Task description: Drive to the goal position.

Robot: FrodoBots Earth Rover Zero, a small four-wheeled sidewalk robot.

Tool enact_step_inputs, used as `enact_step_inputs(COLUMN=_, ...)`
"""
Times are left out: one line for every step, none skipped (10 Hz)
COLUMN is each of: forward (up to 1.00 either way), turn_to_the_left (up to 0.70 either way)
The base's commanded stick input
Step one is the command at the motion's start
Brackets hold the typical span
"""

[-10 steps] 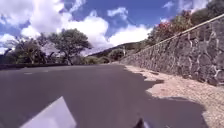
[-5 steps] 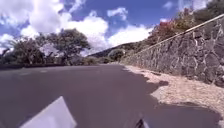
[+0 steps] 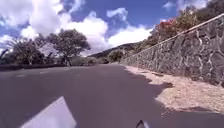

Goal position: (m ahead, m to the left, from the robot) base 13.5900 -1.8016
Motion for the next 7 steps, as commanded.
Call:
enact_step_inputs(forward=0.45, turn_to_the_left=0.00)
enact_step_inputs(forward=0.45, turn_to_the_left=0.00)
enact_step_inputs(forward=0.45, turn_to_the_left=0.00)
enact_step_inputs(forward=0.45, turn_to_the_left=0.00)
enact_step_inputs(forward=0.45, turn_to_the_left=0.00)
enact_step_inputs(forward=0.45, turn_to_the_left=0.00)
enact_step_inputs(forward=0.45, turn_to_the_left=0.00)
